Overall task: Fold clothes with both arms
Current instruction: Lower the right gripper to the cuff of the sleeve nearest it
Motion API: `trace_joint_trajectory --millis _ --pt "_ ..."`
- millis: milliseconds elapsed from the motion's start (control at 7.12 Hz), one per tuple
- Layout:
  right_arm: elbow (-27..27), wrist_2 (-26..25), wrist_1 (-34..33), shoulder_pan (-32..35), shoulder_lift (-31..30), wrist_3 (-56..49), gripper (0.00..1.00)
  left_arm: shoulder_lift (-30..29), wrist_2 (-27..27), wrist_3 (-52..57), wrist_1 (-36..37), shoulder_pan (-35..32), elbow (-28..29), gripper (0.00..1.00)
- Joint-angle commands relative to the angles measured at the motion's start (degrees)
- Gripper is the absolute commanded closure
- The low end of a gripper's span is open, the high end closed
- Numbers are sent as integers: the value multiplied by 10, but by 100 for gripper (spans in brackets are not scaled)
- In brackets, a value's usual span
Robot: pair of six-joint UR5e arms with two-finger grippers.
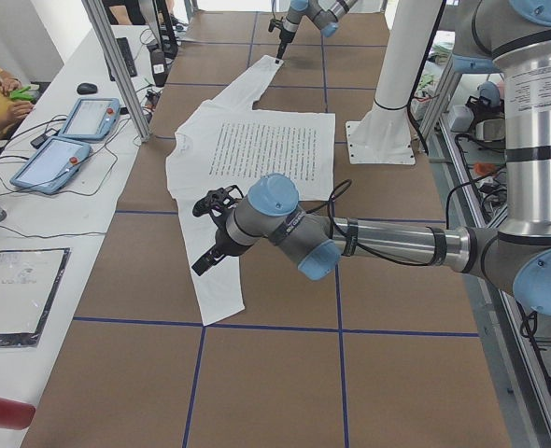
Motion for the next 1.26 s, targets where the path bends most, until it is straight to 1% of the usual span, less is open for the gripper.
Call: trace_joint_trajectory --millis 0,281,421,702,843,983,1124 --pt "0 -4 1 -4 1 13 55 0 0 0 0 0 1 0" --pt "1 -4 1 -3 0 13 91 0 0 -1 -4 0 2 0" --pt "15 -4 1 -2 -1 13 100 0 0 -1 -4 0 2 0" --pt "75 -9 -1 15 4 12 100 0 0 -1 -4 0 3 0" --pt "105 -22 -1 29 23 11 100 0 0 0 -4 0 4 0" --pt "110 -42 -2 29 67 12 100 0 0 -1 -4 0 5 0" --pt "102 -43 -7 29 142 12 100 -1 0 -2 -4 0 8 0"
